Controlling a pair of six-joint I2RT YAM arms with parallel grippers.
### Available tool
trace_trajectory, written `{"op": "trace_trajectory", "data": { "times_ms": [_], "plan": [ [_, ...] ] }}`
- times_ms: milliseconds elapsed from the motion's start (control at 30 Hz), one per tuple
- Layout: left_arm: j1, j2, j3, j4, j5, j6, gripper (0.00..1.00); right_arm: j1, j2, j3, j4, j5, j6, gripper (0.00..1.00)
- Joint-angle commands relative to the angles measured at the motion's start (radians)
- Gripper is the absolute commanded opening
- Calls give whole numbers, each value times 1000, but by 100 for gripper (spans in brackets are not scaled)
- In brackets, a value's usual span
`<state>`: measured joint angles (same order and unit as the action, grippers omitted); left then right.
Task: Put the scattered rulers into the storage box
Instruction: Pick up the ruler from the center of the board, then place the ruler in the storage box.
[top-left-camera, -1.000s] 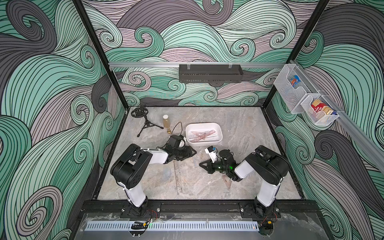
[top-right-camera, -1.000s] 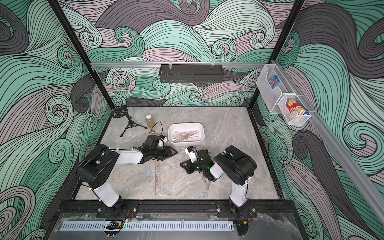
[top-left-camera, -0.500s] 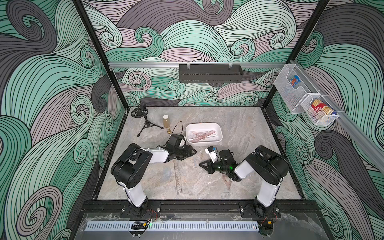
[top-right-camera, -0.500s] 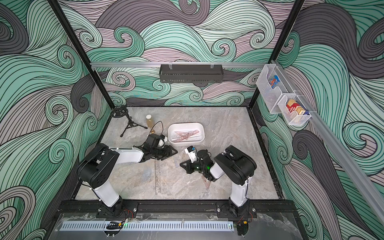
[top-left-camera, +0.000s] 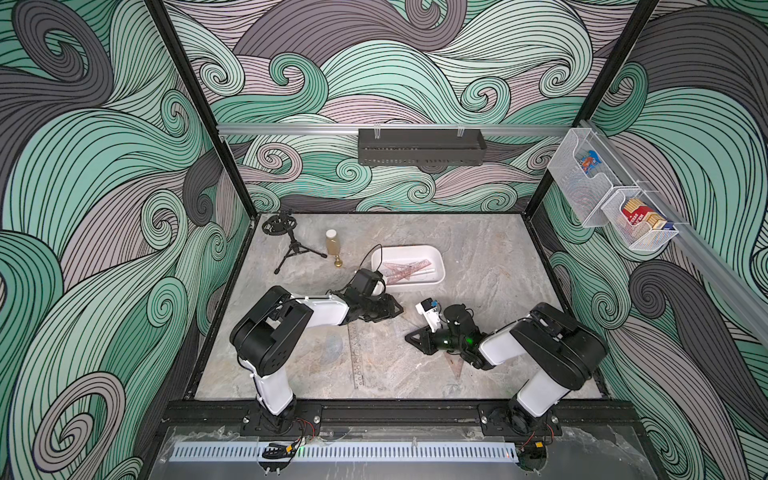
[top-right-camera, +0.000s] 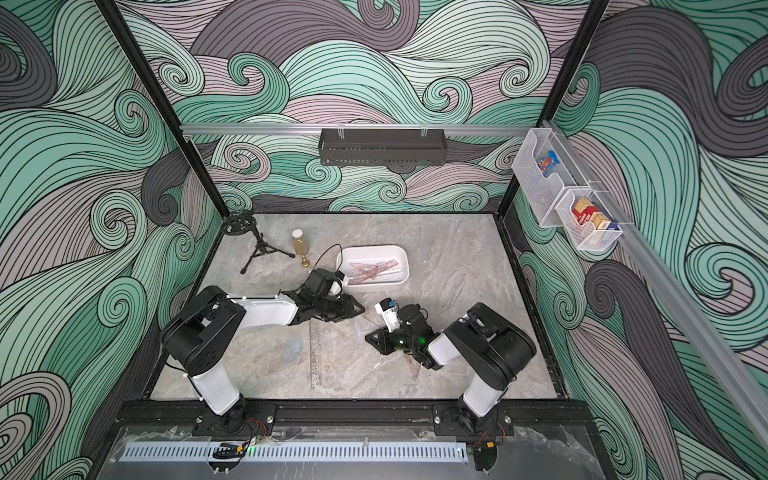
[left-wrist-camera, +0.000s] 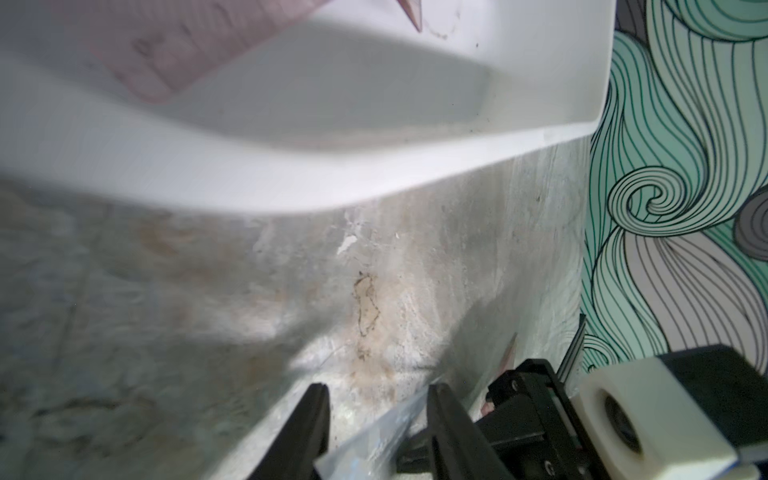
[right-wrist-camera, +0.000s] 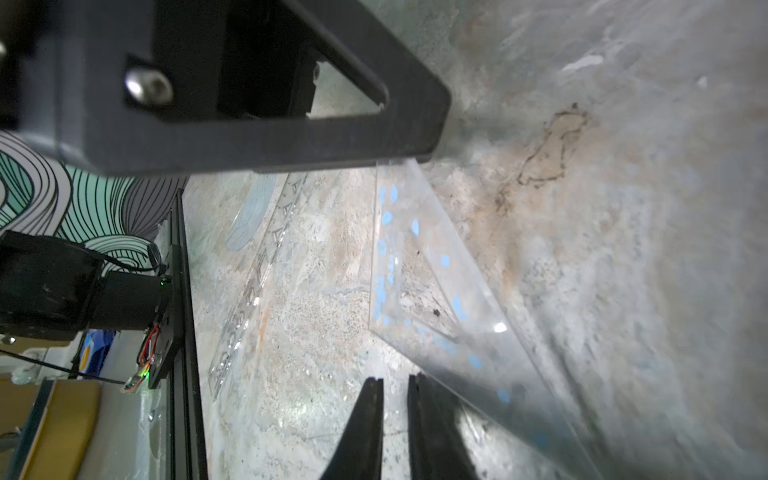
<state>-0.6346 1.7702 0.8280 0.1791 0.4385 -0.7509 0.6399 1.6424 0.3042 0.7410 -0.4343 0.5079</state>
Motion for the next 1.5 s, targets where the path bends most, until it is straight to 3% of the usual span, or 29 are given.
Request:
{"op": "trace_trajectory", "data": {
  "times_ms": [0,333,600,767,933,1067,1233,1467],
  "plan": [
    [-7,17,14,-57,-34,40,41,-15,-43,-22,-167,35,-1,20],
    [-16,11,-55,23,-21,31,29,-68,13,-76,-84,8,15,20],
    [-36,28,-54,50,-23,36,0,-73,-44,-87,-121,12,19,19],
    [-34,-48,-62,30,-11,41,0,-96,-169,-54,-227,14,7,19],
    [-29,-181,-47,19,25,20,0,-159,-421,-34,-348,13,0,20],
    [-3,-244,26,20,-23,26,0,-217,-609,-42,-421,56,-9,18],
    [52,-160,193,15,-49,41,0,-247,-679,-67,-420,94,16,13],
    [81,29,395,43,-106,49,0,-284,-665,-73,-401,73,11,12]
  ]
}}
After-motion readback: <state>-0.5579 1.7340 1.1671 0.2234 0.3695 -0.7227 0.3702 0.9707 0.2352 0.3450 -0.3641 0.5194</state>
